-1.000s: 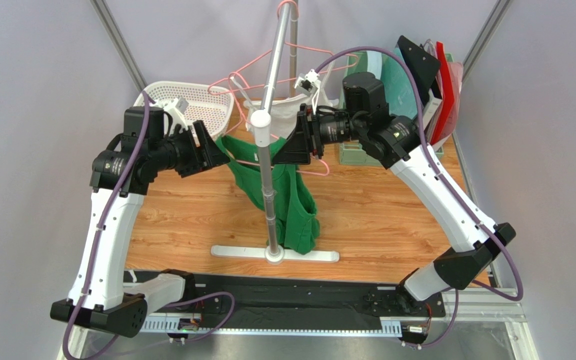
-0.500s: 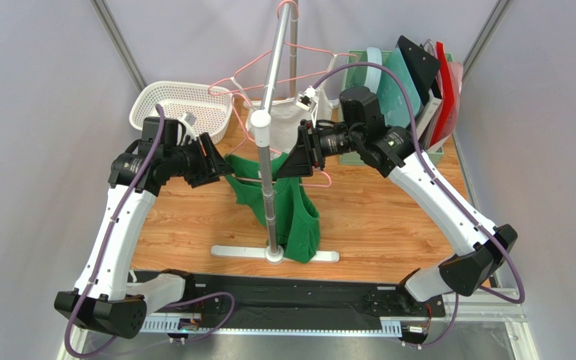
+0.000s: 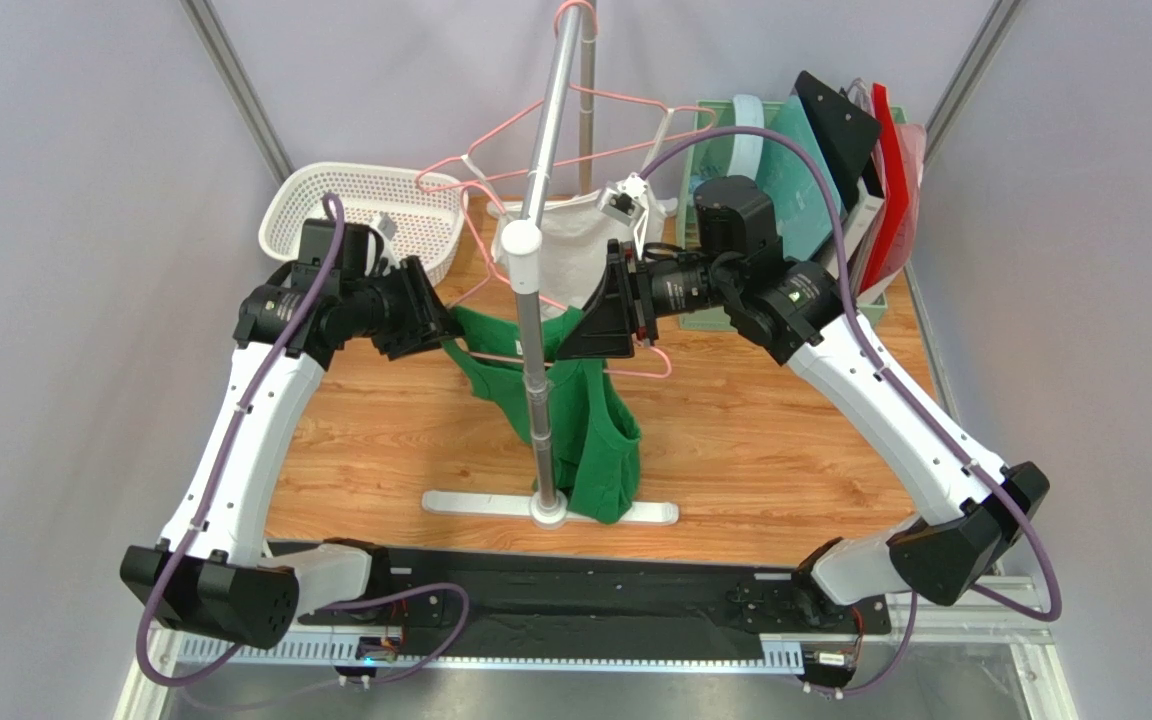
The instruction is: Remove the tank top from the hanger
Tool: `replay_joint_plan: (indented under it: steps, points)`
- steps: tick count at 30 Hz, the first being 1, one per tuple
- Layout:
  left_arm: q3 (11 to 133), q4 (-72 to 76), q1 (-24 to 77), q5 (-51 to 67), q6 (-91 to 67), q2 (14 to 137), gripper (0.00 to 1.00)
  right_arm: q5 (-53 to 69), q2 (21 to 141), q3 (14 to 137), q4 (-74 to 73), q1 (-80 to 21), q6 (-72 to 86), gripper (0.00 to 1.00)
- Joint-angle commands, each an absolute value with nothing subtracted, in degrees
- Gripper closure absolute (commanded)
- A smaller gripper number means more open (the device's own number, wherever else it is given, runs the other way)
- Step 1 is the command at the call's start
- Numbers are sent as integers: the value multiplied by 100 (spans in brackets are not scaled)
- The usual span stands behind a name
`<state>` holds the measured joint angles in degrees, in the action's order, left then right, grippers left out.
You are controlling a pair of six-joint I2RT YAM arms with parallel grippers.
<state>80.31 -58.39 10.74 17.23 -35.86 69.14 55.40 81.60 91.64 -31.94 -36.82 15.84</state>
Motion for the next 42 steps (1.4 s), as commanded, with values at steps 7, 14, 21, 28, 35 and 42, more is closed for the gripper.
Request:
replay_joint_plan:
  steps: [7,14,21,28,35,42]
  points:
    - [8121,-5915,1029,845,-3252,7031,94,5660,7550,8965,-3190,-3630,1407,100]
    - [8095,-6258,695,580,-3112,7286,100,5669,7084,8622,-3305,-3551,1415,100]
    - [7910,-6144,282,790,-2988,7497,100,5748,6917,8692,-3287,-3480,1485,100]
    - [7472,-5670,255,2038,-3128,7489,100,5555,7031,8701,-2560,-3428,1766,100]
    - [7233,-5563,246,2417,-3208,7462,100,5520,7382,9017,-2109,-3410,2188,100]
    - [7207,-5669,246,2716,-3296,6935,91,5379,7681,9088,-1723,-3401,2443,100]
